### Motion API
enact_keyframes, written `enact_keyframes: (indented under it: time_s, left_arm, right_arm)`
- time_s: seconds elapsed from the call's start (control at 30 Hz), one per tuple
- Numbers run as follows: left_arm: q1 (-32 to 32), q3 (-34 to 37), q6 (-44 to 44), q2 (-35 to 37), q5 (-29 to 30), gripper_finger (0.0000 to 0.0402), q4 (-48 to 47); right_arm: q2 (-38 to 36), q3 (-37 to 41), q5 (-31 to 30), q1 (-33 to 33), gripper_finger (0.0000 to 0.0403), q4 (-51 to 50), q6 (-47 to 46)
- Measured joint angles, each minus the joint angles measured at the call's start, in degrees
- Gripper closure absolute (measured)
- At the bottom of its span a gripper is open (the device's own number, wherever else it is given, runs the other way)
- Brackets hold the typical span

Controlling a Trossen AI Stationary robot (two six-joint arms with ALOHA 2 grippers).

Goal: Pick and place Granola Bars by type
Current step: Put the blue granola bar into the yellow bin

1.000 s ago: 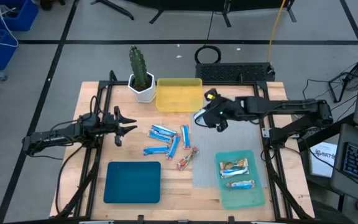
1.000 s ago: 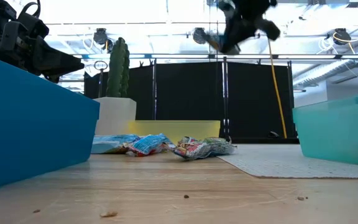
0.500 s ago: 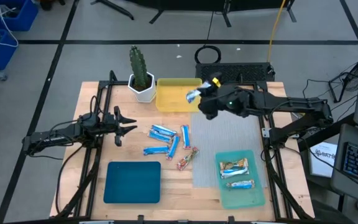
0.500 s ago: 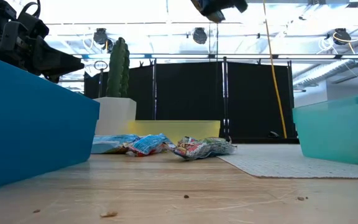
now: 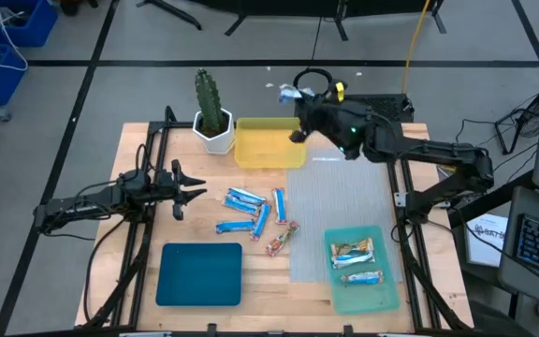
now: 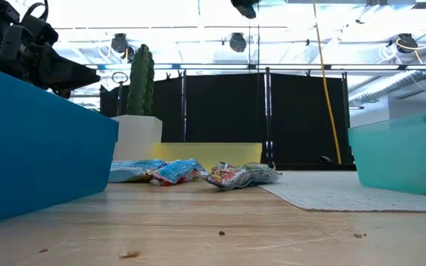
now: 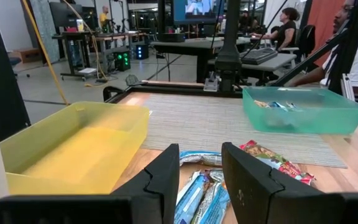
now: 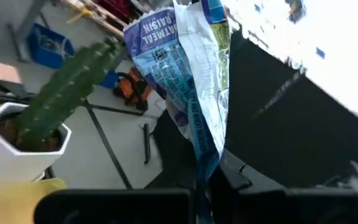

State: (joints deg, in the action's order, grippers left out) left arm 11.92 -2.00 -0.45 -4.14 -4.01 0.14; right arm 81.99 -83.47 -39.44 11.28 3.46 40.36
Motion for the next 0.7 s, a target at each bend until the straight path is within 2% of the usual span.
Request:
enact_keyframes:
  time_s: [0.23, 0.37, 0.53, 0.7]
  left_arm:
    - [0.0, 0.0, 0.0, 0.0, 0.0, 0.0277, 0.0]
    - [0.0, 0.0, 0.0, 0.0, 0.0, 0.0277, 0.0]
    - [0.0, 0.0, 0.0, 0.0, 0.0, 0.0277, 0.1]
    - [0.0, 0.0, 0.0, 0.0, 0.0, 0.0277, 0.1]
  right_arm:
    - [9.6, -7.7, -1.3, 5.9, 0.0397, -0.4, -12.9]
    - [15.5, -14.5, -3.7, 8.5, 0.0397, -5.0, -21.5]
    - [22.9, -24.8, -7.2, 11.5, 0.0397, -15.9, -31.5]
    - [28.9, -33.1, -6.8, 14.3, 0.0398, -29.1, -45.8]
